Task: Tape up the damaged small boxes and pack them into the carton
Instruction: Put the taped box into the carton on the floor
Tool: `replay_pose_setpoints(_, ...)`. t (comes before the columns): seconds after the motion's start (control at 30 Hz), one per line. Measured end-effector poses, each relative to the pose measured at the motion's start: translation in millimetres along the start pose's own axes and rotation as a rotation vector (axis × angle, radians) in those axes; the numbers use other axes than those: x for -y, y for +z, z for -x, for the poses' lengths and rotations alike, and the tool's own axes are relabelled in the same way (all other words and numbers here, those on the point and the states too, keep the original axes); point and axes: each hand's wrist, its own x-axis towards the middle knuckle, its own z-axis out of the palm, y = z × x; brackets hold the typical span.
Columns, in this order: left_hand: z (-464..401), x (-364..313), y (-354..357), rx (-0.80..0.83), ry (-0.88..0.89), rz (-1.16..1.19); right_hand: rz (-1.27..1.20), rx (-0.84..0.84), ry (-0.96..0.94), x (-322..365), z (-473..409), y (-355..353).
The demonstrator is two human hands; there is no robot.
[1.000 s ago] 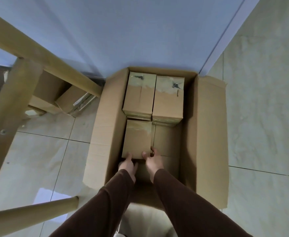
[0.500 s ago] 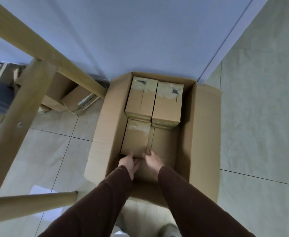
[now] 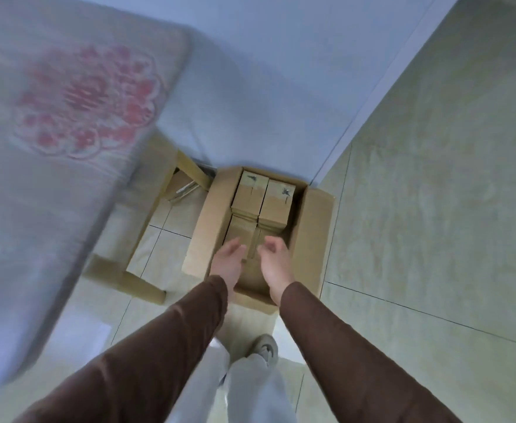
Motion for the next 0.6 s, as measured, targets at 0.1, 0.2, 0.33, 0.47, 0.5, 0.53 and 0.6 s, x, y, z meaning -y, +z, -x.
replay_pose_setpoints(0.1,69.3,-47.5,-14.5,0.052,0.110,-0.060,0.033,-0.008,-0.117,50.7,64.1,-9.0)
replay_pose_setpoints(0.2,134.7,-85.5,-49.6,0.050,0.191,-0.028,0.051,0.015,-0.226,97.5,132.2,-2.0)
replay_pose_setpoints(0.33,199.5,-118.5,-105.7,0.000,0.286,0.105,0.039,0.071,-0.316,135.8,195.9,24.1)
replay_pose_setpoints(0.47,250.8,-137.8,-191.0,-0.078,0.347,0.275,0.049,0.173,-0.402,163.8,253.9,84.8)
replay_pose_setpoints(0.5,260.2,-138.7,-216.6,-0.106,0.350,0.326,0.061,0.199,-0.426,167.9,265.9,104.7)
replay_pose_setpoints(0.53,267.4,-138.7,-241.4,-0.137,0.355,0.363,0.073,0.225,-0.445,171.7,277.0,124.4)
replay_pose_setpoints(0.6,279.6,-135.0,-291.7,-0.202,0.371,0.413,0.114,0.265,-0.480,175.2,297.2,164.4)
